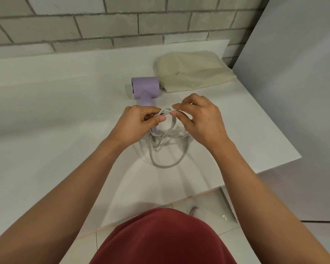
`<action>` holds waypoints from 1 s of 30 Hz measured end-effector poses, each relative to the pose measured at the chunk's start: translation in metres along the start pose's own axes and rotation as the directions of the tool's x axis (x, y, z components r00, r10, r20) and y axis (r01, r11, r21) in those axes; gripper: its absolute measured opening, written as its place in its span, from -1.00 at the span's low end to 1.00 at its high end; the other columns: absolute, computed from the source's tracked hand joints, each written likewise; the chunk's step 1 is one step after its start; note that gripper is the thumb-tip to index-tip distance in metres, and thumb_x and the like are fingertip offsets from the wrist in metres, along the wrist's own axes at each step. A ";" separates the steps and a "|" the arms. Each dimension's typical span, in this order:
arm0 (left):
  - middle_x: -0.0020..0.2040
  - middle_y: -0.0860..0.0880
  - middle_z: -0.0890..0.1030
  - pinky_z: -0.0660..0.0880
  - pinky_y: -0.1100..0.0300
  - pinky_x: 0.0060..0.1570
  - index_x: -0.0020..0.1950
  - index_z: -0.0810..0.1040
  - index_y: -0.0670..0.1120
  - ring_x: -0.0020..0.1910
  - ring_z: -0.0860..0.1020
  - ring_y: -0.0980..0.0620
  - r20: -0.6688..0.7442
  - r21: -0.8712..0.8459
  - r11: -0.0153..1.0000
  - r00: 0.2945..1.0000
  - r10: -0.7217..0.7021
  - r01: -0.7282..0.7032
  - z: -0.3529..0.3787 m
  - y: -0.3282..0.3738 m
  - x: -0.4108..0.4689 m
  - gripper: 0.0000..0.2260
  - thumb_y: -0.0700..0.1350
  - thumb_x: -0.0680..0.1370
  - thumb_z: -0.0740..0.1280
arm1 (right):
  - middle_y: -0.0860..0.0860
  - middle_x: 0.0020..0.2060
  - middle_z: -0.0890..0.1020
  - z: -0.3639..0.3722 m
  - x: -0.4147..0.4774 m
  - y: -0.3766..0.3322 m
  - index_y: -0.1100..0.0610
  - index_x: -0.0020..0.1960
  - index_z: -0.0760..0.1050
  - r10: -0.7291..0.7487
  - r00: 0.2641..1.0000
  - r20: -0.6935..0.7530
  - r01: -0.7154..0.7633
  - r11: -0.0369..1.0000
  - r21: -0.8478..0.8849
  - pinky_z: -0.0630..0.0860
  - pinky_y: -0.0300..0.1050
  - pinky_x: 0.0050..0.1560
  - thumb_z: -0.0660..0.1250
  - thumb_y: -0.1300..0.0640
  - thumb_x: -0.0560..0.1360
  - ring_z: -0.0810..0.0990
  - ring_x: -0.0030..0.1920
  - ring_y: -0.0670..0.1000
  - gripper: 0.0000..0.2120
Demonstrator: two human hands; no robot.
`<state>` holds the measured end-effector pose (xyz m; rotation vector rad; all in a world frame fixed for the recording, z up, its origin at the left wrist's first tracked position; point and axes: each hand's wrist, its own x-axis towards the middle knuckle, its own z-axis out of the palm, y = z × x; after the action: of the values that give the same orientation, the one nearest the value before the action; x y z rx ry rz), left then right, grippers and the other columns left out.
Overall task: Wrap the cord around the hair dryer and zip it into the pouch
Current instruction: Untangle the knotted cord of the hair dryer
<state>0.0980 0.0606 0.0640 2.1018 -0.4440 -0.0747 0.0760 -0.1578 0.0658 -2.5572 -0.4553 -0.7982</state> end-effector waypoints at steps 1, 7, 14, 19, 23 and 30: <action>-0.19 0.18 0.72 0.41 0.49 -0.17 0.14 0.75 0.05 -0.18 0.65 0.25 0.000 -0.008 1.000 1.000 0.000 0.000 0.000 0.000 0.001 -0.84 0.00 0.59 0.46 | 0.00 -0.06 0.67 -0.001 0.001 0.000 0.02 0.10 0.75 0.036 0.999 -0.025 -0.035 0.999 0.033 0.60 0.11 -0.27 0.39 -0.09 0.61 0.63 -0.14 0.13 -0.76; -0.22 0.19 0.71 0.41 0.50 -0.15 0.03 0.74 0.12 -0.17 0.65 0.21 0.041 -0.002 1.000 0.999 0.017 -0.017 0.001 0.003 0.003 -0.93 0.01 0.58 0.46 | -0.02 -0.10 0.68 -0.016 0.010 -0.001 0.06 0.06 0.76 0.183 0.969 -0.165 -0.151 0.970 0.192 0.61 -0.05 -0.20 0.48 -0.02 0.58 0.63 -0.23 -0.05 -0.82; -0.24 0.11 0.70 0.40 0.49 -0.18 -0.01 0.71 0.10 -0.24 0.62 0.21 0.085 0.039 0.999 0.996 0.024 -0.028 0.003 0.000 0.003 -0.93 0.01 0.61 0.42 | -0.05 0.04 0.66 -0.030 0.013 0.014 0.04 0.18 0.72 0.302 0.953 0.027 -0.302 0.938 0.169 0.60 -0.11 -0.03 0.47 -0.02 0.58 0.62 -0.20 -0.05 -0.78; -0.21 0.10 0.71 0.55 0.28 -0.13 0.05 0.74 0.02 -0.20 0.66 0.15 0.103 0.044 0.999 0.995 0.010 -0.015 0.004 -0.003 0.003 -0.87 0.01 0.62 0.42 | 0.05 0.39 0.49 -0.034 0.009 0.003 0.04 0.47 0.50 0.035 0.988 0.151 -0.027 0.998 -0.053 0.64 0.05 -0.11 0.41 0.16 0.58 0.63 0.04 0.09 -0.53; -0.23 0.02 0.71 0.54 0.10 -0.09 0.05 0.74 0.04 -0.20 0.66 0.04 0.084 0.056 0.997 0.996 0.039 -0.044 0.004 0.002 0.004 -0.88 0.02 0.61 0.43 | 0.03 0.33 0.55 -0.015 0.005 -0.014 0.05 0.41 0.54 -0.132 0.964 0.232 0.155 0.984 -0.085 0.64 0.13 -0.23 0.39 0.16 0.58 0.57 0.10 0.14 -0.61; -0.23 -0.07 0.70 0.54 0.00 -0.04 0.05 0.74 0.03 -0.18 0.65 -0.10 0.054 0.059 0.997 0.997 0.048 -0.051 0.005 0.001 0.001 -0.84 0.07 0.57 0.45 | -0.03 -0.05 0.67 -0.007 0.005 -0.004 0.05 0.15 0.72 -0.122 0.981 0.149 0.134 0.988 -0.075 0.60 0.08 -0.37 0.32 -0.06 0.63 0.58 -0.10 0.11 -0.72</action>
<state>0.0980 0.0558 0.0626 2.1511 -0.5356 -0.0889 0.0758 -0.1569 0.0749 -2.6981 -0.6504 -0.6924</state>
